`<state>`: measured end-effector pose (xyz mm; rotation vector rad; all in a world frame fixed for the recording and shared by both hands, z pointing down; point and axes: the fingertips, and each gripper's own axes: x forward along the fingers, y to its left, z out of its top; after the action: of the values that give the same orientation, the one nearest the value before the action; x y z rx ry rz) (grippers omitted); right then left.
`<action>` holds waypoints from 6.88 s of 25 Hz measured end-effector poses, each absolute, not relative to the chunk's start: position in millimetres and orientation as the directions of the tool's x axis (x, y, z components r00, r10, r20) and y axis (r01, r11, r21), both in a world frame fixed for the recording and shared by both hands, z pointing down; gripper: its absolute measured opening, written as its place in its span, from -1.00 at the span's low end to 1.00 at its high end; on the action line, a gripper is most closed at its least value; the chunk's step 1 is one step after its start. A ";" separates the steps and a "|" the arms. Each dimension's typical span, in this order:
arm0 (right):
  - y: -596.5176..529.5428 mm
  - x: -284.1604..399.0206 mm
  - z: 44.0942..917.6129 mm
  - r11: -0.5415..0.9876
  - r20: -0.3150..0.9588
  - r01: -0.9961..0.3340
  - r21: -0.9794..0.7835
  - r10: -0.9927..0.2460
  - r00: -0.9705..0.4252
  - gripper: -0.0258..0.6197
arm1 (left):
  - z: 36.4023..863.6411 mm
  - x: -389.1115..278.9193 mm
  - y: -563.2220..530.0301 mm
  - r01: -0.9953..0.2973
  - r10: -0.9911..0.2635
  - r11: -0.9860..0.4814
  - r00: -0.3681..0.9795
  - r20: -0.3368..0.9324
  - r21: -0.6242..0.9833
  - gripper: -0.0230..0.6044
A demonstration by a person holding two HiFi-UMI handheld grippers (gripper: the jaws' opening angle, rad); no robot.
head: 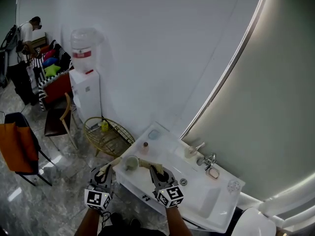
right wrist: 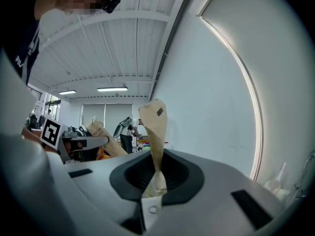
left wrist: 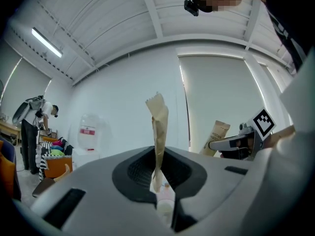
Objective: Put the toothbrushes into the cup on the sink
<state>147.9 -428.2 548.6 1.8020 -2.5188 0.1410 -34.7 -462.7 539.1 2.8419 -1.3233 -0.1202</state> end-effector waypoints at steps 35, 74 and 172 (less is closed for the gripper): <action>-509.6 140.6 693.5 0.351 0.242 -0.929 -0.117 -0.898 -0.369 -0.77 | 609.6 -15.4 -493.8 -0.769 -0.774 -0.632 0.633 -0.024 0.092 -0.78; -556.8 139.9 781.2 0.334 0.437 -0.932 -0.140 -0.824 -0.361 -0.77 | 630.9 -22.2 -514.9 -0.790 -0.792 -0.605 0.610 0.022 0.099 -0.78; -419.3 152.0 585.0 0.338 0.040 -0.935 -0.109 -0.938 -0.344 -0.83 | 609.2 19.4 -496.5 -0.704 -0.707 -0.704 0.707 0.002 0.094 -0.78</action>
<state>152.0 -419.3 585.0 1.8163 -2.5937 0.1776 19.4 -496.5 609.2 2.8217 -1.1682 -0.0524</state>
